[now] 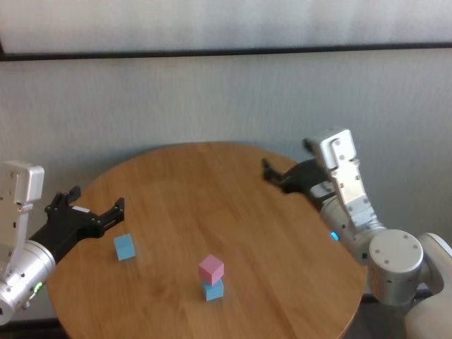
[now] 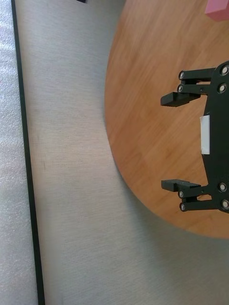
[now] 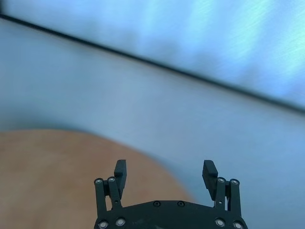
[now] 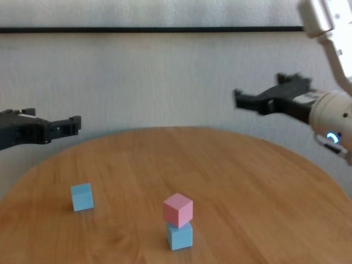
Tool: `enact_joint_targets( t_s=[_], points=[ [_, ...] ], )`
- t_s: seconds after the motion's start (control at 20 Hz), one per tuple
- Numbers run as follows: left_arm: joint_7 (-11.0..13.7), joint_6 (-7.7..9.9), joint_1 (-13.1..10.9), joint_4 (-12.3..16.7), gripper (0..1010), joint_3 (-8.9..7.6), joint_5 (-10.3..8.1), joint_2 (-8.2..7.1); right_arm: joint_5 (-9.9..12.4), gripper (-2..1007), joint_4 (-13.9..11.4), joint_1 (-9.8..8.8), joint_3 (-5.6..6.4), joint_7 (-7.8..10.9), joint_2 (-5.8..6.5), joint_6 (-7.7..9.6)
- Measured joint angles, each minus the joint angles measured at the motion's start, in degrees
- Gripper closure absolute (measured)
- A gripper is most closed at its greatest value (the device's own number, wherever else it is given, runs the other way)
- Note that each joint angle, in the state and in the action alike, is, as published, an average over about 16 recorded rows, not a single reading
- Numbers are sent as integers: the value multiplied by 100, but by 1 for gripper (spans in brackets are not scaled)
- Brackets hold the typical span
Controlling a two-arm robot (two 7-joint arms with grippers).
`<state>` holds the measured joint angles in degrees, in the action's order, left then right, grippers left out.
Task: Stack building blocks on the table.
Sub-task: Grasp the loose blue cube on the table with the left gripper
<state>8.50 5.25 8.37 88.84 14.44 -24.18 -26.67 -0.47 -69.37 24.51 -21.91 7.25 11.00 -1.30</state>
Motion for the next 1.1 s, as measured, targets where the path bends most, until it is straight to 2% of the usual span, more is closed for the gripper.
enact_joint_targets(
  t_s=[0.2,0.45,0.7,0.9,1.1],
  points=[
    [0,0,0,0,10,0,0,0,-256,1,262,61,161,-384,-1,-545],
    [19,34,0,6,11,7,-5,4,-503,0,455,109,202,-621,29,-929],
    [18,260,-18,57,10,47,-43,61,-550,0,477,106,188,-638,46,-1000],
    [-55,540,-48,106,10,92,-79,181,-531,0,463,106,182,-635,43,-947],
    [-234,881,-68,134,10,141,-55,349,-517,0,453,107,179,-633,41,-911]
  ],
)
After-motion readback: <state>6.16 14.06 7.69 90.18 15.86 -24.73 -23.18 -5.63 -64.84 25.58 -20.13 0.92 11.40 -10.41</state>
